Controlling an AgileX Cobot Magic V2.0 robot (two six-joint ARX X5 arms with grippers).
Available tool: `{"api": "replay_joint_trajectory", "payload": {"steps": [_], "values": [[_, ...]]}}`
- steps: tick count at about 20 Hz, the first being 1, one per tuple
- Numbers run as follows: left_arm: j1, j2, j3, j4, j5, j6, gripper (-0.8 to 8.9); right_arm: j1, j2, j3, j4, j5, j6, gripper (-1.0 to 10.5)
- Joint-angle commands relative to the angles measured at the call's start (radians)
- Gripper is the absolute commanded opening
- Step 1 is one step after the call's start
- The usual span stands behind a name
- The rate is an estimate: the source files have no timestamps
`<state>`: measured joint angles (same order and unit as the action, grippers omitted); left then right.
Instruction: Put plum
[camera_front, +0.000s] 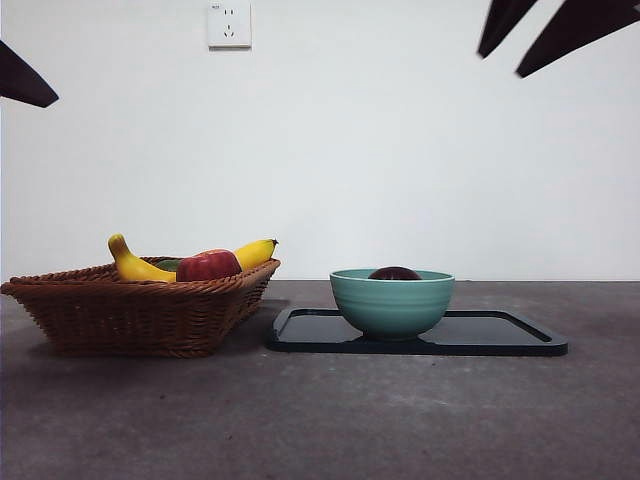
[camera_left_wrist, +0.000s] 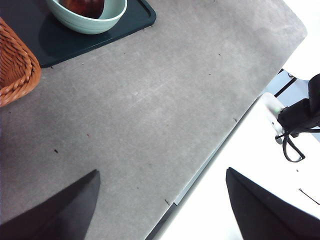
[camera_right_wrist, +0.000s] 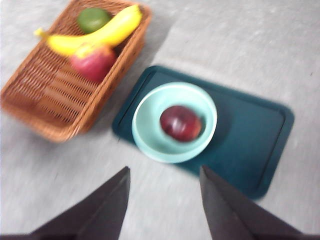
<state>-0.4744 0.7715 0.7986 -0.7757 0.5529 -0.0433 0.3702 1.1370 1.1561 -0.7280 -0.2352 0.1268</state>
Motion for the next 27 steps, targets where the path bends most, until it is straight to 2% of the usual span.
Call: {"api": "replay_joint_trajectory", "payload": {"steps": [1, 4, 8, 12, 27], "values": [[-0.005, 0.004, 0.008, 0.008, 0.005, 0.002, 4.02, 0.026, -0.107, -0.084, -0.012, -0.009, -0.011, 2.2], [-0.005, 0.004, 0.008, 0.01, 0.005, 0.002, 4.02, 0.053, -0.25, -0.199, -0.015, -0.059, -0.005, 2.2], [-0.005, 0.004, 0.008, 0.01, 0.005, 0.001, 4.02, 0.087, -0.412, -0.324, -0.045, -0.074, 0.02, 2.2], [-0.005, 0.004, 0.008, 0.01, 0.005, 0.001, 4.02, 0.093, -0.5, -0.379, -0.065, -0.09, 0.023, 2.2], [-0.005, 0.004, 0.008, 0.01, 0.005, -0.004, 4.01, 0.093, -0.518, -0.384, -0.073, -0.09, 0.03, 2.2]]}}
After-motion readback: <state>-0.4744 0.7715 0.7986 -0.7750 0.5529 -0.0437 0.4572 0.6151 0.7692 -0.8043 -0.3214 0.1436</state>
